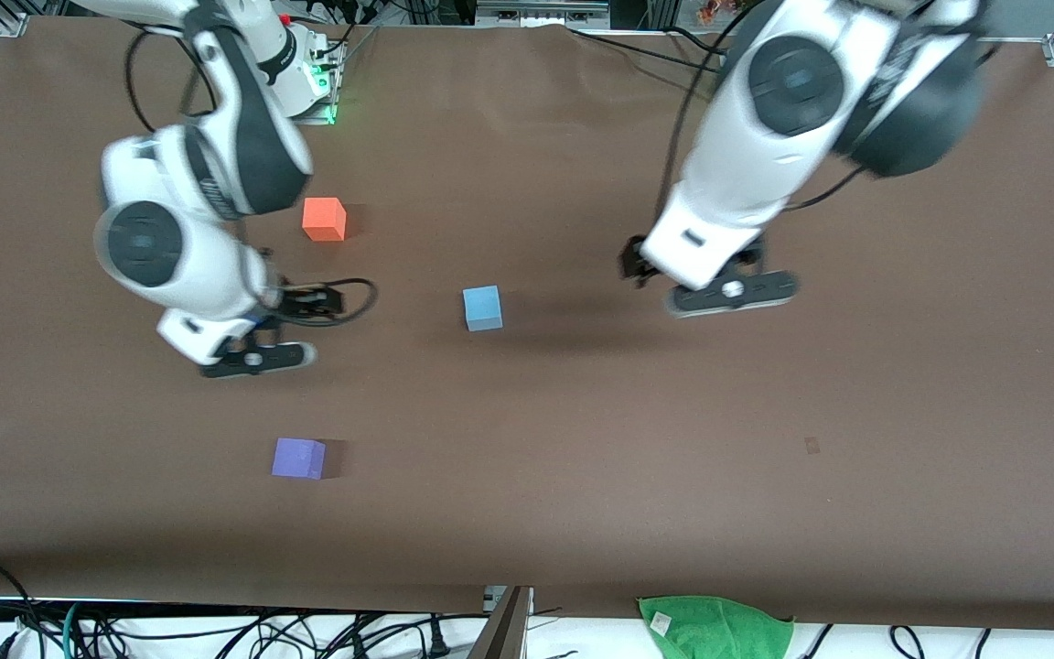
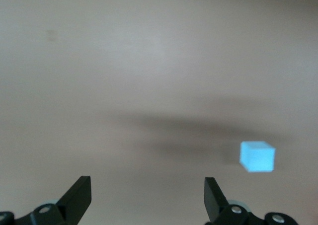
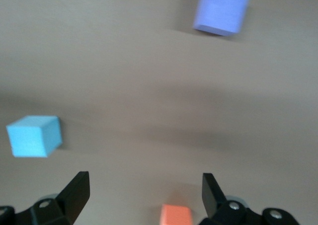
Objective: Place blue block between orange and purple blocks
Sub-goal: 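Set the cube down with the left gripper while the right gripper approaches, then grasp the blue cube with the right gripper while the left gripper retracts, then lift the light-blue cube with the right gripper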
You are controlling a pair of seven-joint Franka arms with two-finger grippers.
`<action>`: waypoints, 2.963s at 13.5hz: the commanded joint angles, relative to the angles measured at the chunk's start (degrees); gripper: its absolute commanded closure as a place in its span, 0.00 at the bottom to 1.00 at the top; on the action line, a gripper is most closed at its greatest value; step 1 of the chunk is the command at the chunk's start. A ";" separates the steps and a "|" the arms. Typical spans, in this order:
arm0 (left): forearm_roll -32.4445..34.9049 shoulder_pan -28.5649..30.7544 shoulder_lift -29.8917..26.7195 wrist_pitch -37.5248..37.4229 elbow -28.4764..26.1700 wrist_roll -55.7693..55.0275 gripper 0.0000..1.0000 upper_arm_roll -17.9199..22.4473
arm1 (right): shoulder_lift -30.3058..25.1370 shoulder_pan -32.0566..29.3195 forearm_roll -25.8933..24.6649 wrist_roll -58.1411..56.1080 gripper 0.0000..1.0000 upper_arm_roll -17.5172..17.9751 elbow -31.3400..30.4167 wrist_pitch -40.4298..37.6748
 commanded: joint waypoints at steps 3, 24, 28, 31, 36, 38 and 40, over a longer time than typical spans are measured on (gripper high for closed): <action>-0.45 7.09 -8.10 -11.60 -1.91 10.01 0.00 -0.85 | 5.23 9.02 0.63 10.48 0.00 -0.51 -0.51 7.31; 2.44 23.01 -24.37 6.57 -30.12 32.87 0.00 2.84 | 14.29 19.32 -0.08 21.85 0.00 -0.68 -8.06 27.63; 2.44 23.81 -24.55 5.18 -29.86 34.37 0.00 2.76 | 12.89 19.32 -0.08 19.74 0.00 -0.68 -10.88 27.63; 2.53 23.72 -23.14 4.73 -28.20 33.84 0.00 2.75 | 12.80 19.32 -0.17 19.65 0.00 -0.68 -11.15 27.63; 2.44 23.72 -20.86 4.81 -25.47 33.75 0.00 2.76 | 13.32 19.23 0.01 19.65 0.47 -0.68 -10.71 29.38; 2.53 23.72 -20.77 4.81 -25.47 33.66 0.00 2.84 | 13.15 19.06 0.36 19.91 0.48 -0.68 -10.44 29.38; 2.44 23.72 -20.77 4.81 -25.38 33.66 0.00 2.93 | 12.28 18.53 0.36 18.86 0.48 -1.21 -9.22 28.60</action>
